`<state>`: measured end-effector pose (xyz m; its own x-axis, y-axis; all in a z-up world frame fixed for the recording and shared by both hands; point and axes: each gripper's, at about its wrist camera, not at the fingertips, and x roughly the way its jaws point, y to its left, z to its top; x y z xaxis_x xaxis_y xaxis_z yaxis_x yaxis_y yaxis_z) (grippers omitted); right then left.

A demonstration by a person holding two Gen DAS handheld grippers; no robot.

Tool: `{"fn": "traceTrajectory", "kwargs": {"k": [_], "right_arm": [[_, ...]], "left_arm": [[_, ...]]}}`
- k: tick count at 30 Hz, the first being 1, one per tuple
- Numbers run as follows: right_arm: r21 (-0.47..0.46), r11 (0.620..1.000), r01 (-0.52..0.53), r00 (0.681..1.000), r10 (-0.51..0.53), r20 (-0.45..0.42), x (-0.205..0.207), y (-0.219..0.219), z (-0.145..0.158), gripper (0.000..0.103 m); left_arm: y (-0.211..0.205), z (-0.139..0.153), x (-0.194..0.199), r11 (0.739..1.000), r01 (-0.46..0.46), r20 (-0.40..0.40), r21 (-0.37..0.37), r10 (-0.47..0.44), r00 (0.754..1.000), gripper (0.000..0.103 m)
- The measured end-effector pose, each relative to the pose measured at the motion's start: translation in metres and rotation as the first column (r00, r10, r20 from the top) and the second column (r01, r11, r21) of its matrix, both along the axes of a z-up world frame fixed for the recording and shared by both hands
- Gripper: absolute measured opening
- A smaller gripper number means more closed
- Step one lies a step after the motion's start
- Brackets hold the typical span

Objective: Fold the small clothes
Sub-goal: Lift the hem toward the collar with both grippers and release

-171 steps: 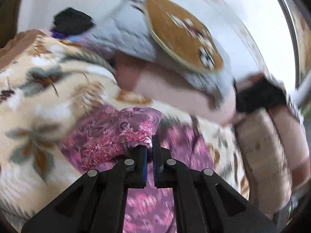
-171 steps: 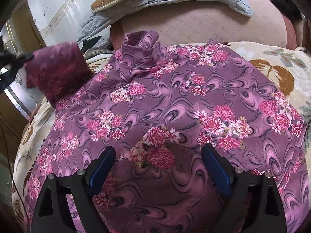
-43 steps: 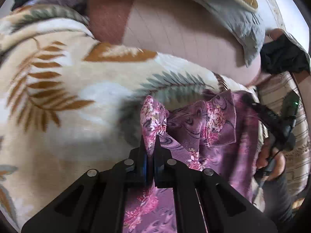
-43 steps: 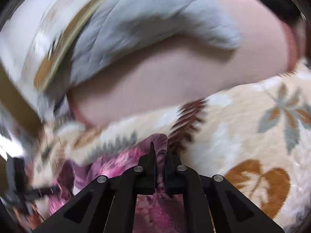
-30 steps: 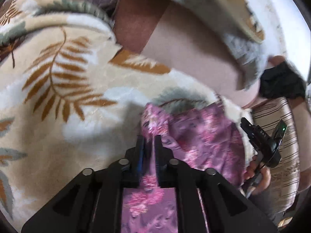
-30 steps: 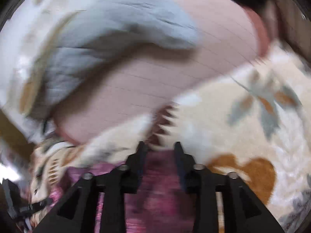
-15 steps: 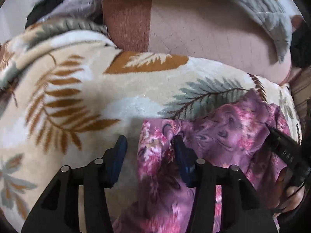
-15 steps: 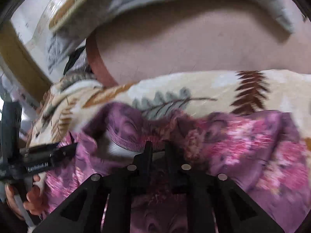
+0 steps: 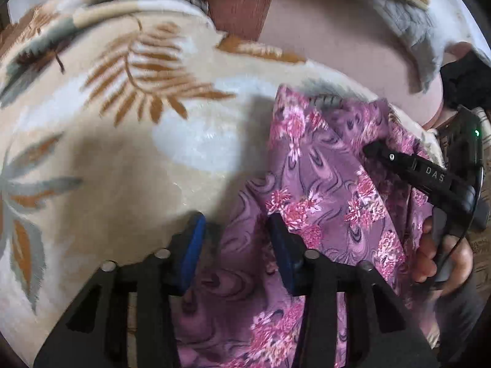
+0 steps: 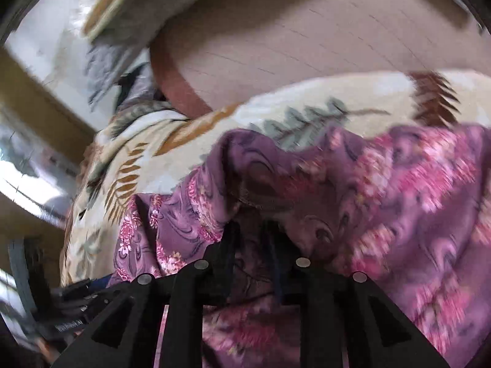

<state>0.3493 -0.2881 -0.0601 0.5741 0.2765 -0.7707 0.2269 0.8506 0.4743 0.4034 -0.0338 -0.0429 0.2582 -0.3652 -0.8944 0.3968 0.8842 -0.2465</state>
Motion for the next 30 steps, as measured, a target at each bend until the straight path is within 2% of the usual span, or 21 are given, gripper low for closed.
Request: {"fn": "traceTrajectory", "kwargs": {"k": [1, 2, 3, 5, 8, 11, 15, 18, 21, 25, 28, 30], "right_arm": [[-0.004, 1.000, 0.016, 1.000, -0.016, -0.010, -0.009, 0.000, 0.007, 0.023], [-0.025, 1.000, 0.015, 1.000, -0.015, -0.013, -0.020, 0.000, 0.014, 0.030], [-0.069, 0.998, -0.003, 1.000, 0.002, -0.022, -0.034, 0.000, 0.021, 0.043], [-0.154, 0.987, -0.050, 0.998, 0.043, -0.051, -0.075, 0.003, 0.032, 0.053], [-0.130, 0.987, -0.092, 0.993, 0.081, -0.085, -0.129, -0.004, 0.032, 0.052], [-0.080, 0.993, -0.082, 0.992, 0.074, -0.106, -0.204, -0.007, 0.032, 0.052], [-0.082, 0.996, -0.017, 0.993, 0.007, -0.117, -0.305, -0.017, 0.035, 0.053], [-0.102, 0.993, 0.058, 0.988, -0.072, -0.135, -0.366, -0.034, 0.036, 0.053], [-0.136, 0.979, 0.149, 0.976, -0.167, -0.139, -0.413, -0.051, 0.036, 0.053], [-0.159, 0.953, 0.257, 0.948, -0.281, -0.152, -0.459, -0.076, 0.031, 0.057], [-0.092, 0.949, 0.300, 0.934, -0.312, -0.176, -0.474, -0.084, 0.020, 0.057], [-0.012, 0.954, 0.299, 0.936, -0.295, -0.191, -0.481, -0.083, 0.010, 0.058]], "left_arm": [[0.005, 0.007, 0.000, 1.000, -0.025, -0.011, 0.013, 0.026, 1.000, 0.040], [0.014, 0.017, -0.003, 0.999, -0.042, -0.019, -0.013, 0.042, 0.999, 0.038], [0.024, 0.026, -0.008, 0.998, -0.041, -0.026, -0.051, 0.039, 0.999, 0.038], [0.044, 0.042, -0.026, 0.994, -0.045, -0.041, -0.095, 0.041, 0.998, 0.039], [0.063, 0.047, -0.065, 0.996, -0.027, -0.073, -0.081, 0.021, 0.997, 0.045], [0.078, 0.037, -0.111, 0.998, 0.002, -0.152, -0.068, -0.012, 0.988, 0.046], [0.110, 0.029, -0.181, 0.995, 0.013, -0.232, -0.096, -0.036, 0.972, 0.047], [0.134, 0.027, -0.222, 0.998, 0.007, -0.253, -0.064, -0.023, 0.967, 0.048], [0.158, 0.027, -0.249, 0.998, -0.023, -0.269, -0.062, 0.005, 0.963, 0.051], [0.175, 0.026, -0.274, 0.989, -0.079, -0.320, -0.128, 0.034, 0.947, 0.059], [0.171, 0.017, -0.292, 0.986, -0.077, -0.344, -0.145, 0.022, 0.939, 0.065], [0.166, 0.011, -0.301, 0.988, -0.066, -0.346, -0.139, 0.014, 0.938, 0.067]]}}
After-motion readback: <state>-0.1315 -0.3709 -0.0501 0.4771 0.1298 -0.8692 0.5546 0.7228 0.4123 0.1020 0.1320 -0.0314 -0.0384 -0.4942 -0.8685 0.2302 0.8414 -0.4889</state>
